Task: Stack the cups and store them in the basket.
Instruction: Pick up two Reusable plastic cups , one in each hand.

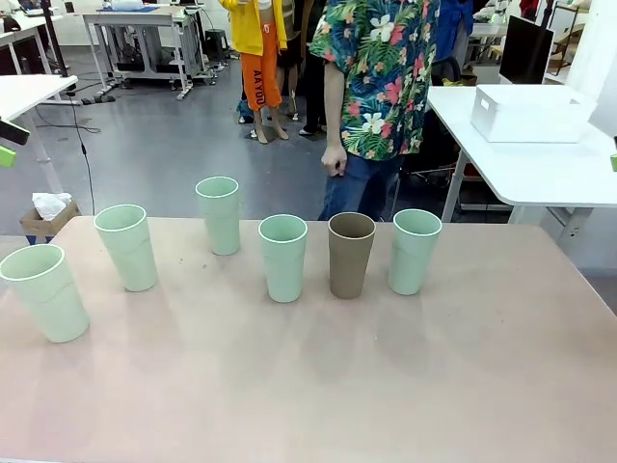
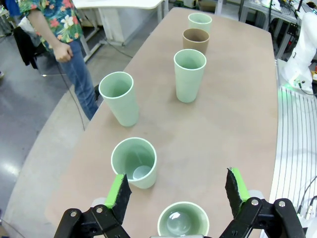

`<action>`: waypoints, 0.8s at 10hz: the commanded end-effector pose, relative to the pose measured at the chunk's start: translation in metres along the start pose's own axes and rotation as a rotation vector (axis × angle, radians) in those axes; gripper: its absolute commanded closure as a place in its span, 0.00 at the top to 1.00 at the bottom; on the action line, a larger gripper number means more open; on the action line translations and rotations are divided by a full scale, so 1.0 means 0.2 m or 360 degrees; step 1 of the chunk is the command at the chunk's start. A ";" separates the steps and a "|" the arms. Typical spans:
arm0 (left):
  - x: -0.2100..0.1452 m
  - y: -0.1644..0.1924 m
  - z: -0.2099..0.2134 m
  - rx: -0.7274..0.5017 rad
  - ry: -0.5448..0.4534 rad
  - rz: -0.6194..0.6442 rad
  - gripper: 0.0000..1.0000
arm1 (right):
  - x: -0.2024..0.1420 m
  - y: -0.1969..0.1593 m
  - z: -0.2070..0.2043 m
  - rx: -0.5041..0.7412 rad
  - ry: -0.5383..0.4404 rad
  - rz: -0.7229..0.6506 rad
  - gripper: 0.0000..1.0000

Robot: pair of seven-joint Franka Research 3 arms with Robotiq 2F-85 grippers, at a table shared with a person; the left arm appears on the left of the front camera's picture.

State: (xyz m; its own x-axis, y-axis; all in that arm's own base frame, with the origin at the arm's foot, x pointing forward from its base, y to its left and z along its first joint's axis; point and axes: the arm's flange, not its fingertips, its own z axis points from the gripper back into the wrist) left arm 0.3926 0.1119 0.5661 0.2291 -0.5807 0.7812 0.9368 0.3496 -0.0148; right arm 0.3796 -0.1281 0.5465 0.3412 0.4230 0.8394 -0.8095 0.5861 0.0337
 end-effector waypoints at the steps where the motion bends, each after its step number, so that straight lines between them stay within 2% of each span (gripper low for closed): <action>1: 0.01 0.00 0.00 -0.0003 -0.0037 -0.0022 1.00 | 0.01 -0.01 0.00 0.0004 -0.0049 0.0036 1.00; 8: 0.01 0.00 0.00 -0.0003 -0.0037 -0.0022 1.00 | 0.01 -0.01 0.00 0.0004 -0.0049 0.0036 1.00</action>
State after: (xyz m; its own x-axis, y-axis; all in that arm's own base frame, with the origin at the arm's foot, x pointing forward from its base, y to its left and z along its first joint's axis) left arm 0.3926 0.1120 0.5661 0.2291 -0.5807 0.7812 0.9368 0.3496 -0.0148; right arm 0.3796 -0.1284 0.5466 0.3412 0.4231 0.8393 -0.8096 0.5860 0.0337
